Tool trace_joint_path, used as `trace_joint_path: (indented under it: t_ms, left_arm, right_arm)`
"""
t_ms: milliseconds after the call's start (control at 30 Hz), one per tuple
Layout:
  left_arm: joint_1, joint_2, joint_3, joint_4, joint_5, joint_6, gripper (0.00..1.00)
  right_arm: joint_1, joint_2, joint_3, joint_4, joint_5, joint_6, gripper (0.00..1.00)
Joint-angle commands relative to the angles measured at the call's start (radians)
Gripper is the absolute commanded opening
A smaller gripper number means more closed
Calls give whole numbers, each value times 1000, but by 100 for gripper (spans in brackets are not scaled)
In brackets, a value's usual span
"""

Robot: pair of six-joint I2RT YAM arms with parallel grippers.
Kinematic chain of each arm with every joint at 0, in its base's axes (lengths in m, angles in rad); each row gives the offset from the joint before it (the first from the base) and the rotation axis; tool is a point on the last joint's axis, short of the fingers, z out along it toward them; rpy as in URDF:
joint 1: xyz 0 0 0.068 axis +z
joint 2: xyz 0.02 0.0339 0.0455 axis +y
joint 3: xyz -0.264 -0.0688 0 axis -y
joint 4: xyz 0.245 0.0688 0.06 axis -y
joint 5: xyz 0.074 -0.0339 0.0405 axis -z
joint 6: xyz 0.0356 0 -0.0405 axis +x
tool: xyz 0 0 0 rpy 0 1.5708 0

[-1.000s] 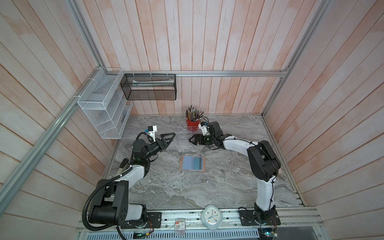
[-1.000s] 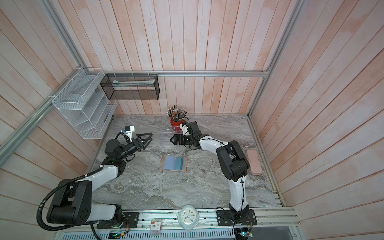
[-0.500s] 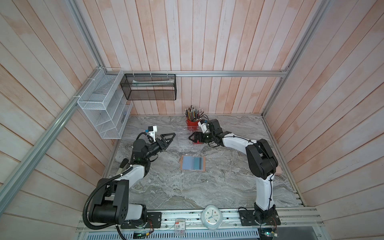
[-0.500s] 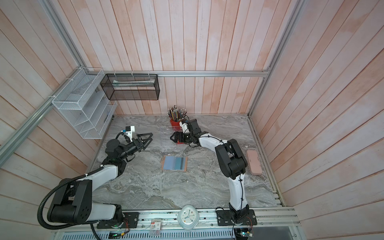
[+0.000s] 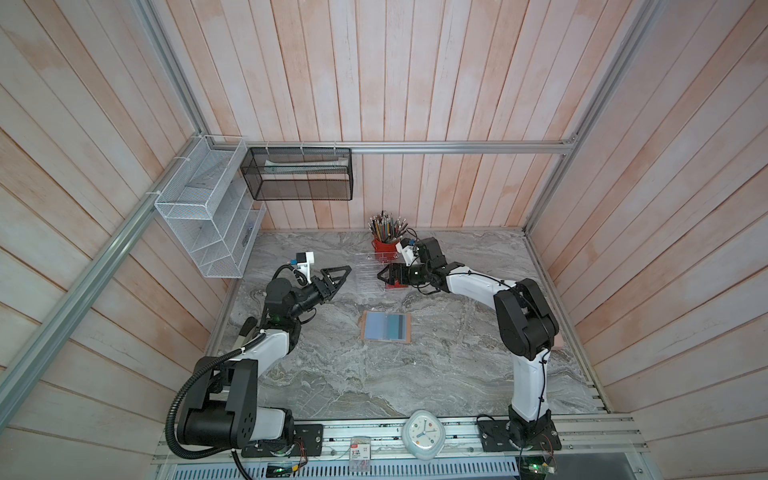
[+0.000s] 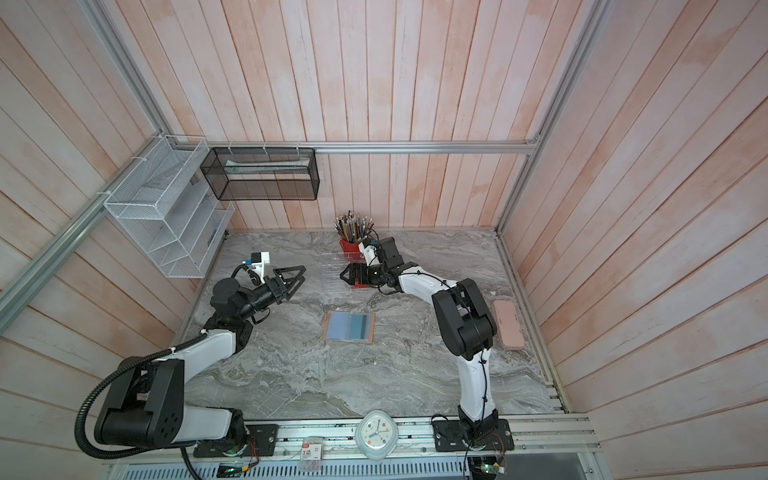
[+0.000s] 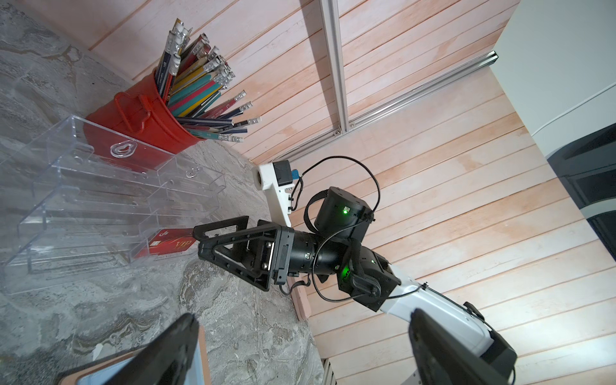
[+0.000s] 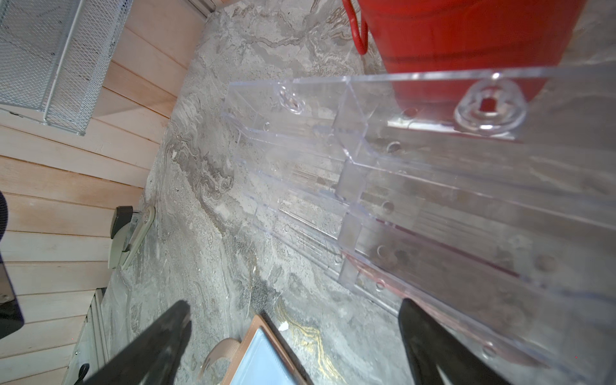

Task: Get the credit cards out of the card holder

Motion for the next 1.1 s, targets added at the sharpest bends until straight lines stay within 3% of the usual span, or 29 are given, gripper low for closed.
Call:
trace_joint_path:
  t_ms: [0,200,400,633,933,1067]
  left_arm:
    - [3,14,25,-7,4,25,100]
    - [1,-14,46,-110,-4,76,100]
    - [-15,-79,52,-225,-27,126,100]
    - [-79,-173,72,-397,-105,215,100]
    - [-185,-305,53,-612,-227,309,100]
    - [-253,-350,53,-730,-307,355,100]
  right_arm:
    - [4,-90,-26,-32,20,-18,98]
    - [19,-187,-34,-134,185,-62,98]
    - [9,-292,-71,-181,344,3,98]
    - [-116,-404,-222,-71,74,80,98]
    - [-97,-525,-320,-181,227,-2,98]
    - [-107,-610,-410,-167,228,48,98]
